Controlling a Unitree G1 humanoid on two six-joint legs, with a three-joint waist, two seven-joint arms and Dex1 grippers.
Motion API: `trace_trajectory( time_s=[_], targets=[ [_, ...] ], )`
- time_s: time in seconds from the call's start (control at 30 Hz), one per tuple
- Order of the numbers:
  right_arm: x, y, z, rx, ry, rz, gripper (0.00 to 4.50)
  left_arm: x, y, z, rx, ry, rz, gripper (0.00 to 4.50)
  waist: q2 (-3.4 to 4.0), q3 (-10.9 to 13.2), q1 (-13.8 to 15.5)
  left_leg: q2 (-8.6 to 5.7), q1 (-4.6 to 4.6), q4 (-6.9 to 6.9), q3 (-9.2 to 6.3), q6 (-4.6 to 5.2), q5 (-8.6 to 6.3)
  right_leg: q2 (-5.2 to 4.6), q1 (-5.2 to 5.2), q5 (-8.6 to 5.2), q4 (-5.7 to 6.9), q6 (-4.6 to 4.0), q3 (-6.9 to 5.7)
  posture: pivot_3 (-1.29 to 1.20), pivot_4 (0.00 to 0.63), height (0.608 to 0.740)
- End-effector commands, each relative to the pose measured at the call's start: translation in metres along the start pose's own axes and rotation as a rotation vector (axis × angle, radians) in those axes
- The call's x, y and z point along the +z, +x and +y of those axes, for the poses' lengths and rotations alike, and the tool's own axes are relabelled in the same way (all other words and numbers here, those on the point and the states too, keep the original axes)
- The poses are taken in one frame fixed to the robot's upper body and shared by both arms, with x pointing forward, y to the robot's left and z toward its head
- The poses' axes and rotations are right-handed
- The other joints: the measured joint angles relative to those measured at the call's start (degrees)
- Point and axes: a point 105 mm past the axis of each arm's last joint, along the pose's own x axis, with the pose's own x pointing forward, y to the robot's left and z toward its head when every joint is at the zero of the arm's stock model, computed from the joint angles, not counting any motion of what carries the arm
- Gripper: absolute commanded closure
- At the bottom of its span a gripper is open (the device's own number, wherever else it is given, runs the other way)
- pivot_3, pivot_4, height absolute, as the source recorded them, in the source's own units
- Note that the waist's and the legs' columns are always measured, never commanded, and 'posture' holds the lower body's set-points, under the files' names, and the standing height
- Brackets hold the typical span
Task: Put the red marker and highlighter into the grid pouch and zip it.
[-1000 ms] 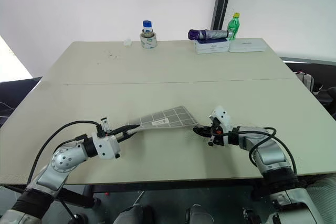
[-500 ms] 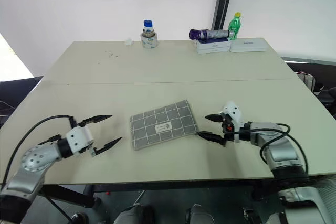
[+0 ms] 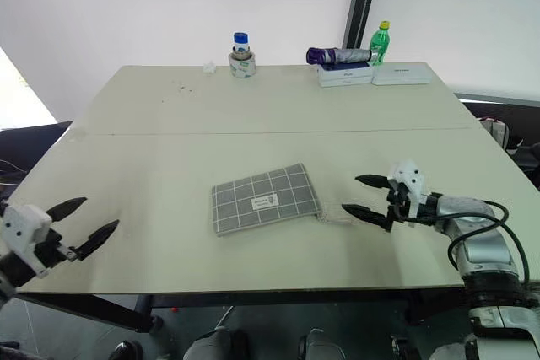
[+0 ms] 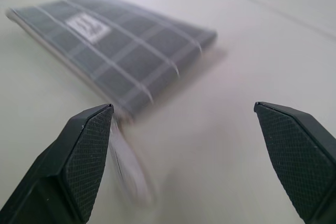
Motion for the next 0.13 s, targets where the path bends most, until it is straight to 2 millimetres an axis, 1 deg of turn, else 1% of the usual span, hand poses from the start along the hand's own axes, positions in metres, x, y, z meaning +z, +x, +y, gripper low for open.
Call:
trace_trajectory(
  time_s=[0.03,0.13],
  targets=[
    [0.0092,-0.0109,-0.0115,-0.054,-0.057,-0.019,0.04,0.0091,-0.0123,0.0179,0.056,0.058,-0.008,0.00,0.01,0.00,-0.11,0.01,0.00,-0.01,0.00,-0.01,0.00,0.00,-0.01,0.00,0.00,0.00,0.00,0.00,0.150,0.740],
    [0.0070,-0.0083,-0.0123,-0.056,-0.059,-0.022,0.04,0.0044,-0.0170,0.0234,0.070,0.081,0.007,0.00,0.01,0.00,-0.18,0.04,0.05,-0.02,-0.02,-0.04,0.00,0.01,-0.10,0.00,0.00,-0.02,0.00,0.00,0.150,0.740]
  ],
)
